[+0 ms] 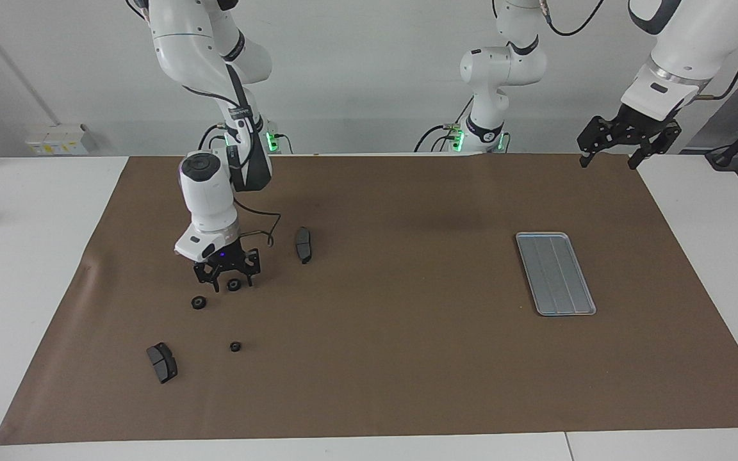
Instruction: Place bearing gear from tray to pile
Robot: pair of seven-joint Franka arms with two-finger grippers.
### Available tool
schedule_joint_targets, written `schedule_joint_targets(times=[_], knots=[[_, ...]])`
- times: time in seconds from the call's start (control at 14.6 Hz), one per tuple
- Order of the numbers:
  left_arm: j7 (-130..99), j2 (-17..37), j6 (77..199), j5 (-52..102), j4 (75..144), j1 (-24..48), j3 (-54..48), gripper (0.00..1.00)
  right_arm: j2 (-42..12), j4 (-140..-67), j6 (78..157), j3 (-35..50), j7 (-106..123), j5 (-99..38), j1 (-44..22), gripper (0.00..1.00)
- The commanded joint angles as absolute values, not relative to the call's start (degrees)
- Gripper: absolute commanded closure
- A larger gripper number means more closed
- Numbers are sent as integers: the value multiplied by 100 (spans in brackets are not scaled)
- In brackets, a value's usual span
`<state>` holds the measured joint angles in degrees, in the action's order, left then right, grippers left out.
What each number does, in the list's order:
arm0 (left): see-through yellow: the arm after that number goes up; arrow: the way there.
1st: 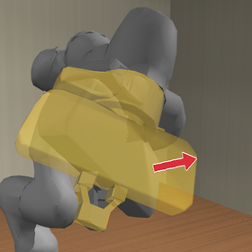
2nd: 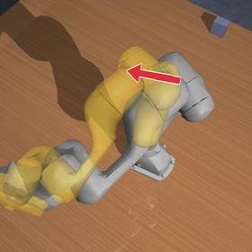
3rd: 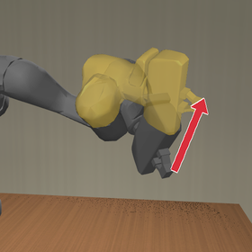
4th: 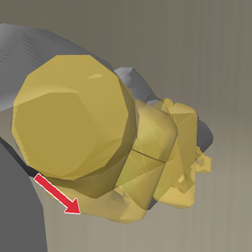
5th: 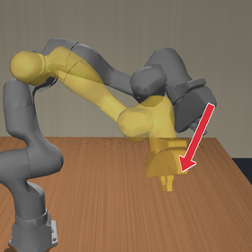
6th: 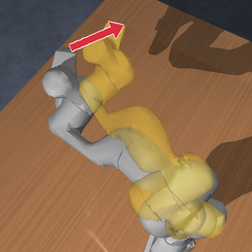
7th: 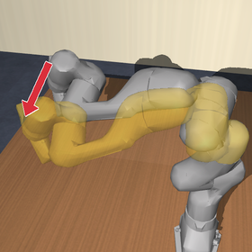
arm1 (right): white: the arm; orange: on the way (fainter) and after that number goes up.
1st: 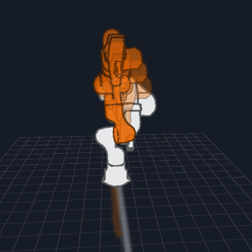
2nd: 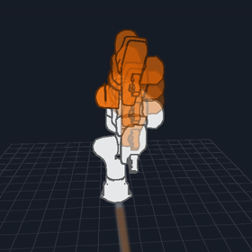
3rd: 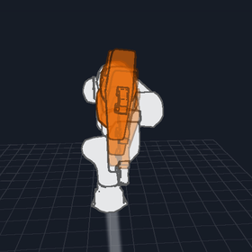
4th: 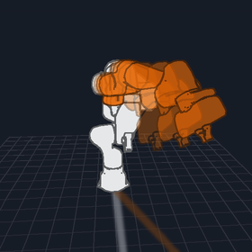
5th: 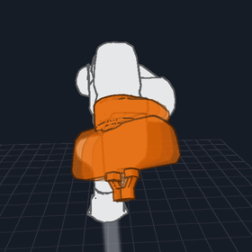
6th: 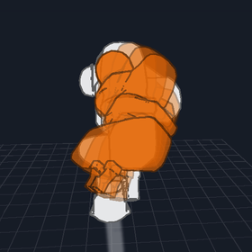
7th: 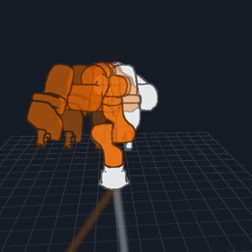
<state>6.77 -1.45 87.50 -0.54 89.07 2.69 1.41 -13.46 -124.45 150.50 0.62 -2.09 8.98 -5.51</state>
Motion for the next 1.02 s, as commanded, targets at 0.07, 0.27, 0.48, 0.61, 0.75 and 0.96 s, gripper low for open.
schedule_joint_targets(times=[0.07,0.27,0.48,0.61,0.75,0.96], knots=[[624,-255,8728,-193,8982,185,53,0,-1187,-11508,13487,149,-509,791,-448,0],[580,-264,8675,-193,8991,167,61,0,-915,-10961,12580,115,-782,774,-396,0],[580,-281,8648,-193,9035,158,105,0,-468,-10697,11754,79,-844,291,-72,0],[580,-281,8648,-193,9035,167,105,0,-168,-10487,11086,79,-844,272,43,0],[580,-281,8648,-193,9035,167,105,0,25,-10101,10375,79,-818,272,219,0],[580,-281,8648,-193,9035,167,105,0,9,-9161,9311,-121,-669,116,142,0]])
